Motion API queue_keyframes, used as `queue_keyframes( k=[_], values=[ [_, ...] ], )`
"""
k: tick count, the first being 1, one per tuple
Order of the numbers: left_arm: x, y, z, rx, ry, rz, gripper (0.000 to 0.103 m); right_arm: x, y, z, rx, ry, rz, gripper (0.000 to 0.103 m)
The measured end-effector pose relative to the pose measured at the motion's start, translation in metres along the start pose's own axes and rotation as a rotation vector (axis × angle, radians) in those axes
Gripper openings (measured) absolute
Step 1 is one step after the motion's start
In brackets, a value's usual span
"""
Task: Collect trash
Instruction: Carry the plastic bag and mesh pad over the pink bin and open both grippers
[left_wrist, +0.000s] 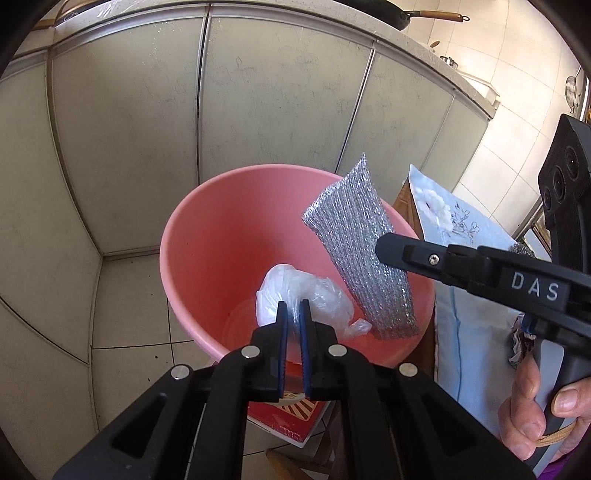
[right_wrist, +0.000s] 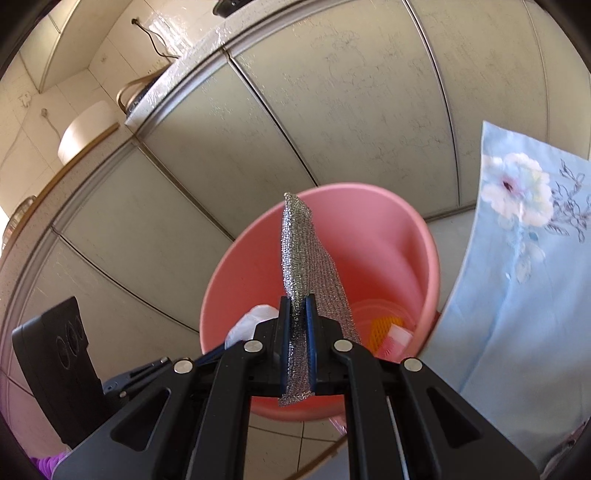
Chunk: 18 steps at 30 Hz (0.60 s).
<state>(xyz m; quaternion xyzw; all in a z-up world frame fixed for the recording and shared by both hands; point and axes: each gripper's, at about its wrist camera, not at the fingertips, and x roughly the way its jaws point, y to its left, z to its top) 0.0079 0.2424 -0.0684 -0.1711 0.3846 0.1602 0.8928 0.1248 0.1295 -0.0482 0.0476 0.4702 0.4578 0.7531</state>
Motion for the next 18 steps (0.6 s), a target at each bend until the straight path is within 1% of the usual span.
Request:
queue_keyframes(
  k=[3,5,6,8,9,12,18],
  values=[
    [0.000,0.000,-0.002,-0.004,0.011,0.003,0.008,-0.002,-0.002,-0.002,0.011,0.017,-0.016,0.008],
    [-0.001,0.002,-0.003,-0.011,0.020,0.006,0.016,-0.003,-0.002,0.000,0.017,0.027,-0.031,0.009],
    [-0.003,0.005,-0.003,-0.016,0.020,0.006,0.016,-0.004,-0.001,0.000,0.019,0.029,-0.038,0.009],
    [-0.006,0.008,-0.004,-0.032,0.018,0.004,0.022,-0.007,-0.002,-0.001,0.026,0.033,-0.041,0.015],
    [-0.008,0.009,-0.003,-0.041,0.016,0.003,0.023,-0.009,-0.003,-0.001,0.030,0.036,-0.044,0.018],
    [-0.015,0.011,-0.002,-0.057,0.003,-0.002,0.024,-0.019,-0.003,-0.004,0.033,0.026,-0.041,0.020],
    [-0.031,0.006,-0.002,-0.037,-0.030,-0.005,0.024,-0.042,0.004,-0.005,-0.011,-0.007,-0.040,0.021]
  ],
)
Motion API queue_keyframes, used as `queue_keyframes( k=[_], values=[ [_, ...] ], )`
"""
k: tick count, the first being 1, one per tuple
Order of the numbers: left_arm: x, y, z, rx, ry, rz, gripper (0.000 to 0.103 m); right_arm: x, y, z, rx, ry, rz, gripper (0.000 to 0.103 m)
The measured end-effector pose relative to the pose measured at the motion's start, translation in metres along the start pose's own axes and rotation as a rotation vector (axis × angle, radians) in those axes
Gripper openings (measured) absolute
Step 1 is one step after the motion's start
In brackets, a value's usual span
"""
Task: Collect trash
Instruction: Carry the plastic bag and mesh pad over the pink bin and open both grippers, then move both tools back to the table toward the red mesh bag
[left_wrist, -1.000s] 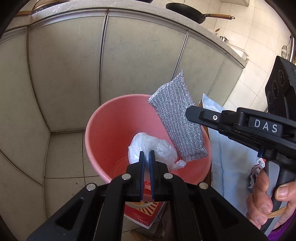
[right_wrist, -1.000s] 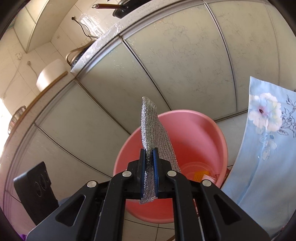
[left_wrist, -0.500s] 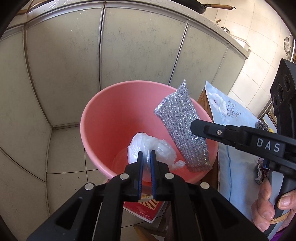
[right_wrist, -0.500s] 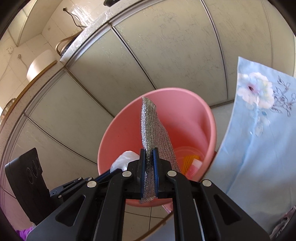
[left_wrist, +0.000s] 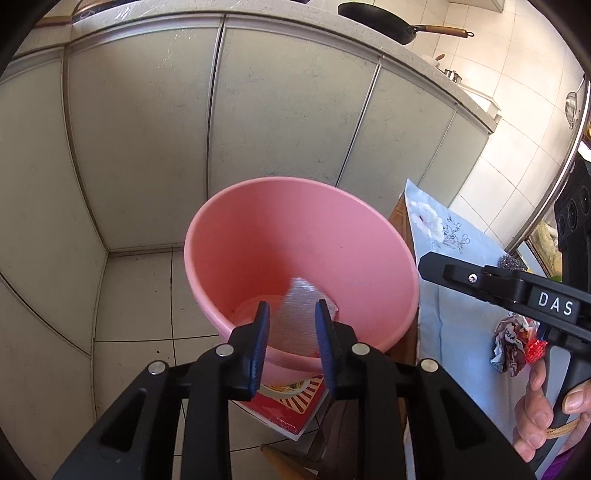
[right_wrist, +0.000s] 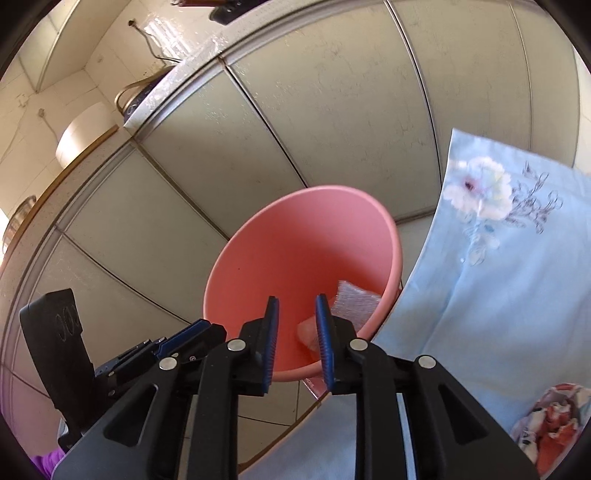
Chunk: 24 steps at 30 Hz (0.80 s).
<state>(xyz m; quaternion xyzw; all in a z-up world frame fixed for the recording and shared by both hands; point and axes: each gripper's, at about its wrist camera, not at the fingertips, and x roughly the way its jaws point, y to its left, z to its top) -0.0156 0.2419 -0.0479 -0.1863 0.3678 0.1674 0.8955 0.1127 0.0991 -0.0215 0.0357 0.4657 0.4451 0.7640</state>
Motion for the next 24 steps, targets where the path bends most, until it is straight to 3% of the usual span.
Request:
queue_keyframes(
  k=[7,14,24],
  values=[
    [-0.024,-0.011,0.002,0.030,-0.034,-0.036,0.024,-0.038,0.012,-0.015,-0.085,-0.035,-0.008,0.021],
    [-0.039,-0.041,0.002,0.092,-0.041,-0.101,0.024,-0.088,0.007,-0.050,-0.168,-0.067,-0.102,0.021],
    [-0.046,-0.091,-0.014,0.188,0.005,-0.191,0.024,-0.164,-0.051,-0.113,-0.063,-0.110,-0.223,0.021]
  ],
)
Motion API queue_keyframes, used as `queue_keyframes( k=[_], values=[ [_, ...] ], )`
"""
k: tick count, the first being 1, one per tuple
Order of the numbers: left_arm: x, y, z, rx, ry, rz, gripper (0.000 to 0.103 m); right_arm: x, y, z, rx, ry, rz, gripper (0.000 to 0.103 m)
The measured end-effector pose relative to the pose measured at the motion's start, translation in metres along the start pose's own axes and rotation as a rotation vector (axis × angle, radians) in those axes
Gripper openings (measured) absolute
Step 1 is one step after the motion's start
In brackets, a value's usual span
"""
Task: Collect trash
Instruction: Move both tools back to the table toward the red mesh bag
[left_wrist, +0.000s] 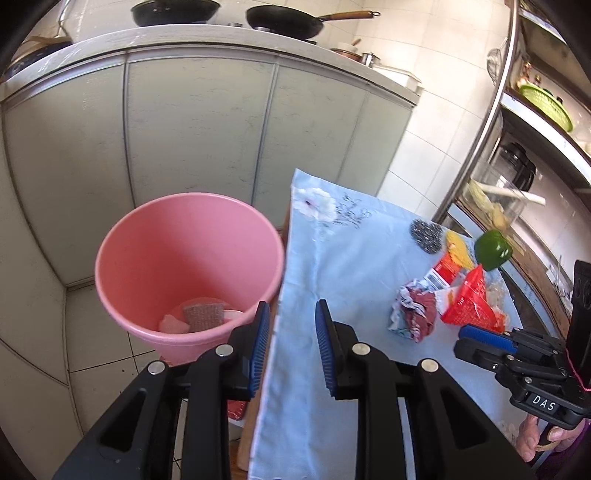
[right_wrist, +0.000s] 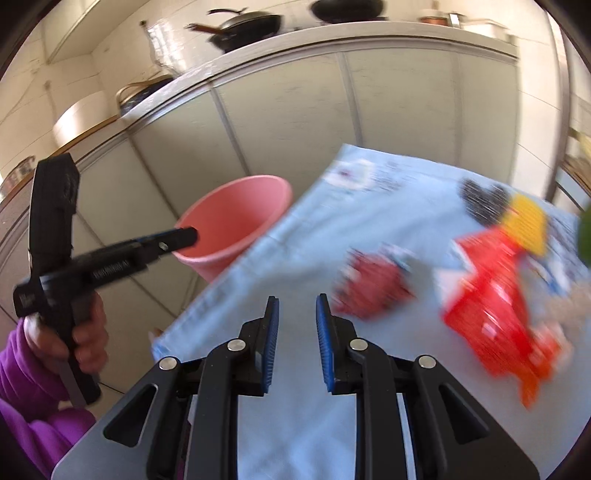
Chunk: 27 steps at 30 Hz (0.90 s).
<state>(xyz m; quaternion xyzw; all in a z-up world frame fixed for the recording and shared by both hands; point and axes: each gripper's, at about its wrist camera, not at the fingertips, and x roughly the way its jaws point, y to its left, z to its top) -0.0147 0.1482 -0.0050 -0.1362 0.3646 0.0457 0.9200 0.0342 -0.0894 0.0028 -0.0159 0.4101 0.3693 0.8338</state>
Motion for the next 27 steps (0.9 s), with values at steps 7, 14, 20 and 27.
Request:
queue_keyframes(
  k=[7,14,20,27],
  values=[
    [0.012,-0.034,0.002,0.063,0.037,-0.048,0.024,-0.035,-0.059,-0.031,0.149,-0.045,-0.071,0.021],
    [0.036,-0.070,0.012,0.091,0.089,-0.119,0.024,-0.062,-0.100,-0.048,0.244,-0.094,-0.125,0.021],
    [0.051,-0.105,0.020,0.148,0.112,-0.166,0.024,-0.084,-0.134,-0.059,0.317,-0.135,-0.206,0.021],
    [0.068,-0.144,0.034,0.200,0.133,-0.212,0.025,-0.094,-0.164,-0.063,0.404,-0.165,-0.215,0.037]
  ],
)
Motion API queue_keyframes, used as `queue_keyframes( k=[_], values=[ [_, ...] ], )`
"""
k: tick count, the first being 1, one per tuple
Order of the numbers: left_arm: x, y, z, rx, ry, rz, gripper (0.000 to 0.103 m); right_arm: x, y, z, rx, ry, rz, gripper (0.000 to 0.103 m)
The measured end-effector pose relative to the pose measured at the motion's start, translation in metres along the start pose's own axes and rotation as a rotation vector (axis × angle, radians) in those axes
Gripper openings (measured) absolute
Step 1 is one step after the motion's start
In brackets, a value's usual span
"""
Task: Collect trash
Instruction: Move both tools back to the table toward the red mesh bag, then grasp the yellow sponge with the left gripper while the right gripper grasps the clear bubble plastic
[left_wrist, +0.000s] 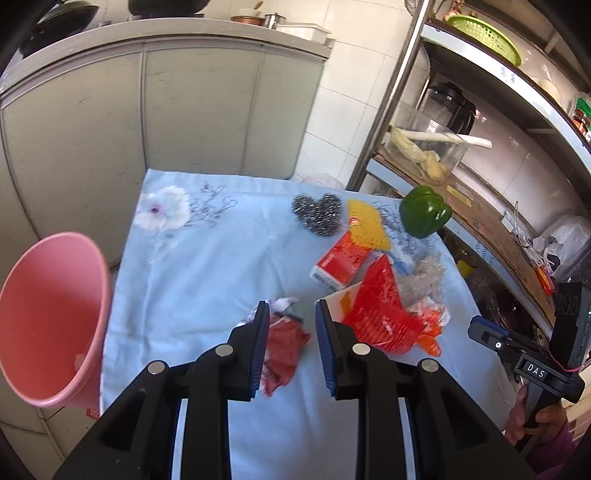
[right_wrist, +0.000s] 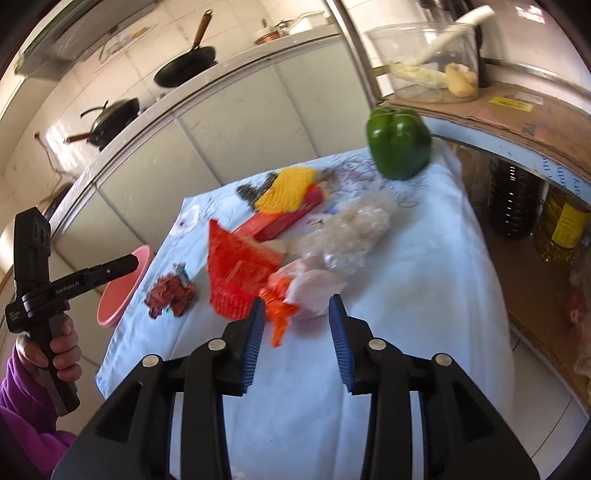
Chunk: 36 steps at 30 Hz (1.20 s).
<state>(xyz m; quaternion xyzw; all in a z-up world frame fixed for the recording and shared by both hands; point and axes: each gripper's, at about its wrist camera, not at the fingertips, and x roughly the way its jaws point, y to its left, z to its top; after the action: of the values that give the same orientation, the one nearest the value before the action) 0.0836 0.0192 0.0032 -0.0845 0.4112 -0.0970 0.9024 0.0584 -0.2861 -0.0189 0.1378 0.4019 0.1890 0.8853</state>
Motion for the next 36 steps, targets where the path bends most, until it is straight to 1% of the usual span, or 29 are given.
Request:
queue_keyframes(
  k=[4,9,13,16,19,22,25,26,27,28,29,34,36],
  values=[
    [0.015,-0.015,0.014,0.021,0.019,-0.031,0.025,0.001,-0.011,0.006,0.018,-0.011,-0.010,0.037],
    [0.034,-0.040,0.039,0.061,0.024,-0.085,0.025,0.005,-0.017,0.007,0.019,-0.015,-0.016,0.037],
    [0.059,-0.061,0.056,0.104,0.046,-0.109,0.025,0.008,-0.022,0.007,0.033,-0.012,-0.017,0.037],
    [0.084,-0.075,0.068,0.135,0.067,-0.094,0.025,0.010,-0.026,0.009,0.038,-0.011,-0.028,0.037],
    [0.107,-0.079,0.074,0.159,0.079,-0.068,0.025,0.012,-0.029,0.013,0.045,-0.014,-0.037,0.037],
    [0.131,-0.080,0.080,0.161,0.111,-0.033,0.025,0.014,-0.031,0.019,0.060,-0.021,-0.039,0.037],
    [0.146,-0.079,0.082,0.156,0.128,-0.002,0.025,0.018,-0.034,0.025,0.089,-0.028,-0.032,0.037],
    [0.150,-0.078,0.083,0.152,0.132,0.000,0.025,0.019,-0.035,0.027,0.101,-0.032,-0.025,0.037],
    [0.153,-0.078,0.084,0.150,0.136,0.001,0.025,0.020,-0.035,0.029,0.111,-0.034,-0.025,0.040],
    [0.157,-0.079,0.085,0.150,0.141,0.002,0.025,0.022,-0.036,0.032,0.128,-0.036,-0.029,0.045],
    [0.158,-0.080,0.086,0.151,0.143,0.000,0.025,0.023,-0.036,0.033,0.138,-0.039,-0.019,0.046],
    [0.167,-0.089,0.082,0.196,0.146,0.001,0.024,0.035,-0.038,0.038,0.176,-0.039,-0.034,0.047],
    [0.168,-0.091,0.079,0.210,0.130,0.003,0.019,0.045,-0.042,0.039,0.201,-0.015,-0.036,0.047]
  ],
)
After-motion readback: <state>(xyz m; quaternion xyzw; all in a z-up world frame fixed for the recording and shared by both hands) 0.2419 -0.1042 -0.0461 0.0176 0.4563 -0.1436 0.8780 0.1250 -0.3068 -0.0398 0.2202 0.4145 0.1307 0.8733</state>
